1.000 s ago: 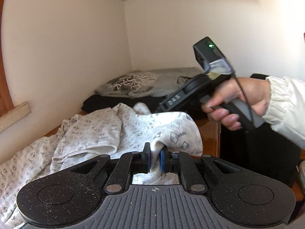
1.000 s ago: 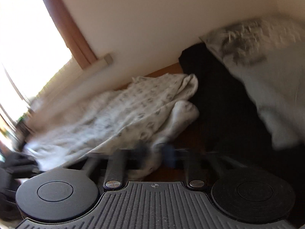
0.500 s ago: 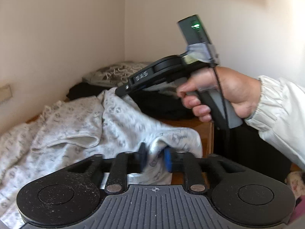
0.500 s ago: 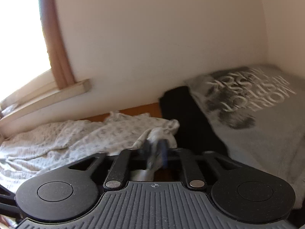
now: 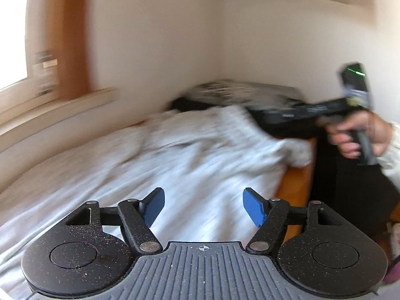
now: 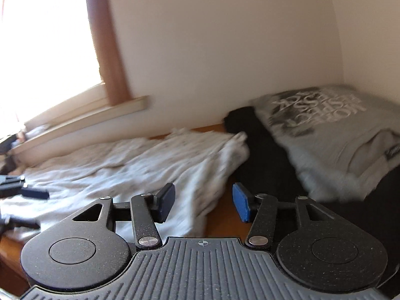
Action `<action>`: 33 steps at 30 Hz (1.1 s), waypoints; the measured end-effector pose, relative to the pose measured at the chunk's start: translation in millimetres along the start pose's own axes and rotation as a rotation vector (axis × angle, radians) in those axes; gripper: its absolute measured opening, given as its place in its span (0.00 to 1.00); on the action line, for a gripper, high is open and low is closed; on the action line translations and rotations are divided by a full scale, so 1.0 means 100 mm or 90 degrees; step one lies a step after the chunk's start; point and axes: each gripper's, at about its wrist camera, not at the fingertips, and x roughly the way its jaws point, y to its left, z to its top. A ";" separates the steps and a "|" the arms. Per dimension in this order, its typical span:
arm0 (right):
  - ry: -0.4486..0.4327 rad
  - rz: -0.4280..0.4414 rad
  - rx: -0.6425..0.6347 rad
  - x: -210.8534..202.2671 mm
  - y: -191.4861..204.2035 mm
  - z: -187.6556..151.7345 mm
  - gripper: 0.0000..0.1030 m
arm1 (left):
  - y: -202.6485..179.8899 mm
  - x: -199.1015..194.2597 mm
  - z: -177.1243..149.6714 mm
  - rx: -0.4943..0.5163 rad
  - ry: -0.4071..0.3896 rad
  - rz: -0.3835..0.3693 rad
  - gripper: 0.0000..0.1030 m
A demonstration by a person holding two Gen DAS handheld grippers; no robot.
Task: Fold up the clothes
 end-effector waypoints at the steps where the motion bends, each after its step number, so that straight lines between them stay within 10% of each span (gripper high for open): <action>1: -0.001 0.005 0.001 -0.03 0.05 -0.04 0.50 | 0.08 -0.14 -0.09 -0.008 0.005 0.029 0.71; 13: -0.015 0.018 -0.036 -0.14 0.56 -0.22 0.56 | 1.00 -1.57 -1.05 -0.166 0.019 0.265 0.75; 22: -0.011 0.063 -0.047 -0.15 0.89 -0.34 0.57 | 1.14 -1.85 -1.37 -0.203 0.034 0.291 0.72; 33: 0.002 0.116 -0.195 0.19 1.62 -0.43 0.57 | 1.35 -2.06 -1.61 -0.208 0.079 0.313 0.39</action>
